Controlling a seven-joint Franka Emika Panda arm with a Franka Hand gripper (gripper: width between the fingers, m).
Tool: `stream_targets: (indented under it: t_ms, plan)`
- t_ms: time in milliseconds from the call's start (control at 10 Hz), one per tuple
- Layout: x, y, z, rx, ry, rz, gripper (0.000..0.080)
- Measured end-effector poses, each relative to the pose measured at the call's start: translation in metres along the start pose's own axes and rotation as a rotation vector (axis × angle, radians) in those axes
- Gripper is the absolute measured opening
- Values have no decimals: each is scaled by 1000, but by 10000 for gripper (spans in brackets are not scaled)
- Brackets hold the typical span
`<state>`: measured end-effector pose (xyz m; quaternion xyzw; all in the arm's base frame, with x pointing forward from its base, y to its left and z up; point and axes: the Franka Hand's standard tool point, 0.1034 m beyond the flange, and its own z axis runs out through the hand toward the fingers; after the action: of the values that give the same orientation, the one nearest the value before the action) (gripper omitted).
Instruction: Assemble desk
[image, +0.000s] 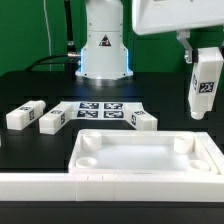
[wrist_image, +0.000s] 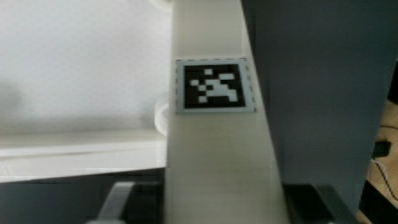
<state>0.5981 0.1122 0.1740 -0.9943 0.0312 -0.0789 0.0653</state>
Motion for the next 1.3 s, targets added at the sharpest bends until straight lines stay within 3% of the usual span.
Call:
stream_targets:
  t_ms: [400, 800, 1300]
  plan:
    - [4, -5, 5, 23, 238, -21, 290]
    - [45, 14, -1, -5, 278, -130, 290]
    - [46, 14, 5, -10, 281, -154, 290]
